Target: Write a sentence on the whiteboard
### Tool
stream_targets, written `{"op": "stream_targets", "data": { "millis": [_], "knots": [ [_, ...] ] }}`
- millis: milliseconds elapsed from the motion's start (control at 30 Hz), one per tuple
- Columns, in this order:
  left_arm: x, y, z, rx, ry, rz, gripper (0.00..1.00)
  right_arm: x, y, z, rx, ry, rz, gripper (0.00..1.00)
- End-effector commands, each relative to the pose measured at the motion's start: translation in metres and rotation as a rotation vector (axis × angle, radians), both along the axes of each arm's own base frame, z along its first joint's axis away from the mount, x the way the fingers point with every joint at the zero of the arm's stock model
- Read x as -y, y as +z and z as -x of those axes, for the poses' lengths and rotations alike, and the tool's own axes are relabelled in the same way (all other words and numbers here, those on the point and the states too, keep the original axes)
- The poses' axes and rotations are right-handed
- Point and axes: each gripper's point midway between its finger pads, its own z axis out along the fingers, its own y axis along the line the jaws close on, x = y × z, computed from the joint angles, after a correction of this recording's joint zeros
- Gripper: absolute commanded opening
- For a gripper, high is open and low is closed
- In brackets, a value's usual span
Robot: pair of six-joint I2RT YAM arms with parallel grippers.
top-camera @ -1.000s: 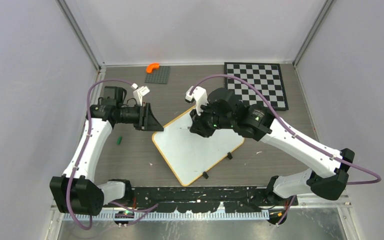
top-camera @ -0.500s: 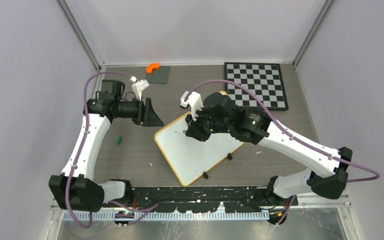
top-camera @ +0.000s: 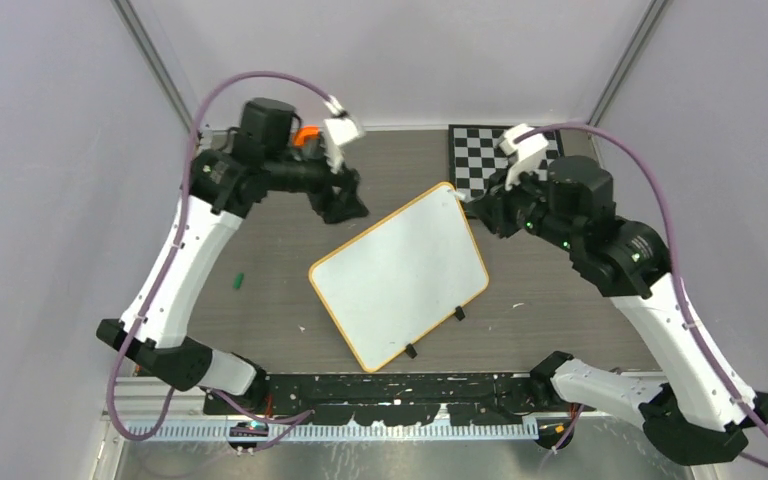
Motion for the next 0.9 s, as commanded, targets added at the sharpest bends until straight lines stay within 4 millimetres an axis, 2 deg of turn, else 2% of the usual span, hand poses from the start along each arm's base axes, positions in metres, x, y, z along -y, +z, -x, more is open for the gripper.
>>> {"op": "stream_targets", "data": {
  "millis": [0, 100, 233, 300, 400, 467, 567, 667, 767, 867],
  "knots": [
    [0.046, -0.016, 0.050, 0.217, -0.300, -0.236, 0.66, 0.052, 0.013, -0.040, 0.043, -0.297, -0.025, 0.00],
    [0.097, -0.053, 0.094, 0.388, -0.562, -0.391, 0.66, 0.068, 0.009, -0.057, 0.010, -0.379, -0.048, 0.00],
    [0.151, -0.123, 0.156, 0.457, -0.928, -0.548, 0.65, 0.091, -0.002, -0.075, -0.058, -0.466, -0.069, 0.00],
    [0.169, -0.150, 0.176, 0.490, -1.072, -0.589, 0.65, 0.097, -0.004, -0.077, -0.082, -0.474, -0.091, 0.00],
    [0.195, -0.180, 0.194, 0.490, -1.212, -0.600, 0.64, 0.102, -0.003, -0.076, -0.090, -0.482, -0.098, 0.00],
    [0.209, -0.201, 0.193, 0.487, -1.268, -0.634, 0.64, 0.105, -0.001, -0.075, -0.080, -0.481, -0.092, 0.00],
    [0.228, -0.225, 0.182, 0.531, -1.322, -0.680, 0.62, 0.110, 0.001, -0.073, -0.074, -0.492, -0.087, 0.00],
    [0.244, -0.242, 0.172, 0.567, -1.322, -0.683, 0.61, 0.113, 0.001, -0.070, -0.080, -0.493, -0.092, 0.00],
    [0.254, -0.258, 0.157, 0.572, -1.310, -0.704, 0.62, 0.114, 0.000, -0.066, -0.081, -0.488, -0.093, 0.00],
    [0.254, -0.273, 0.137, 0.561, -1.304, -0.742, 0.62, 0.116, -0.002, -0.063, -0.080, -0.490, -0.080, 0.00]
  ]
}}
